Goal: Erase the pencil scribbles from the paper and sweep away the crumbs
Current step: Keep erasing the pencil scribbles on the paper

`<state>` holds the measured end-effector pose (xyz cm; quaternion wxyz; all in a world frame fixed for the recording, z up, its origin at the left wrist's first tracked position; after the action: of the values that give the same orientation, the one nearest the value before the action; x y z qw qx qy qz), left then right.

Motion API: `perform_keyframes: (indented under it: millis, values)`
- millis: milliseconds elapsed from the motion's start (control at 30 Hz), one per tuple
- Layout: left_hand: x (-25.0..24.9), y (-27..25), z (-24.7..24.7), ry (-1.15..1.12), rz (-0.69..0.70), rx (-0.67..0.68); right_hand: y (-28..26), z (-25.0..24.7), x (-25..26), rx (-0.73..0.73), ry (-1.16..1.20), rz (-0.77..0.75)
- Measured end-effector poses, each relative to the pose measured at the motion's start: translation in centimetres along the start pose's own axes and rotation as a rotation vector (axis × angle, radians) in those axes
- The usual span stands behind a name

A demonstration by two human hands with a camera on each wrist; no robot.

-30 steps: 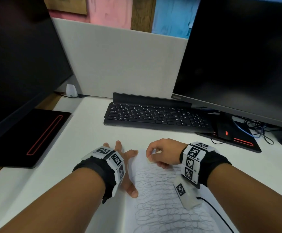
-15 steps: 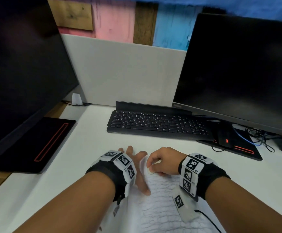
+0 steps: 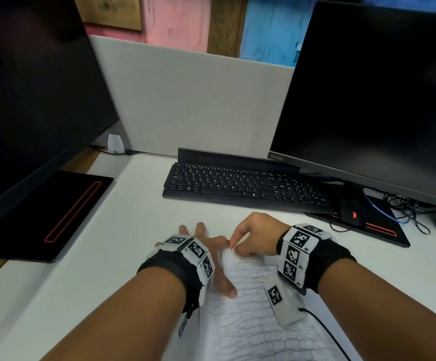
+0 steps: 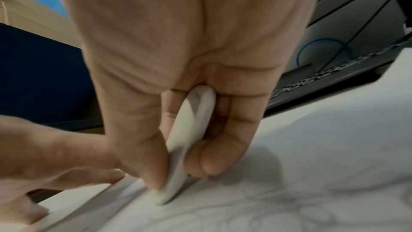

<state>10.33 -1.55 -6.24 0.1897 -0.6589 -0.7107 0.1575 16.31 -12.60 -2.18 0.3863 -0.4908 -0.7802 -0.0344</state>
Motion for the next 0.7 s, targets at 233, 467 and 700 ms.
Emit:
perform_keyframes:
  millis: [233,467,700]
  values:
    - [0.4,0.2,0.7,-0.037,0.013,0.0,-0.1,-0.4,-0.1,0.018,-0.086,-0.039]
    - [0.3,0.4,0.5,-0.016,0.019,0.024,-0.1,0.0,-0.1,0.064,-0.104,-0.033]
    - [0.1,0.3,0.2,-0.01,0.016,0.02,0.0,0.3,0.0,0.099,-0.145,-0.034]
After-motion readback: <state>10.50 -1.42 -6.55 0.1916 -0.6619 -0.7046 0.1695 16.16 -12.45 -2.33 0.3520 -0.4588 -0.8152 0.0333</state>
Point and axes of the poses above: each hand's wrist, its own y-axis towards the middle knuckle, its own z-axis out of the palm, x = y × z, the point moved 7 cm from there along y, towards the middle knuckle, and after that the axes turned 11 degrees about y, right-handed, at the moved point
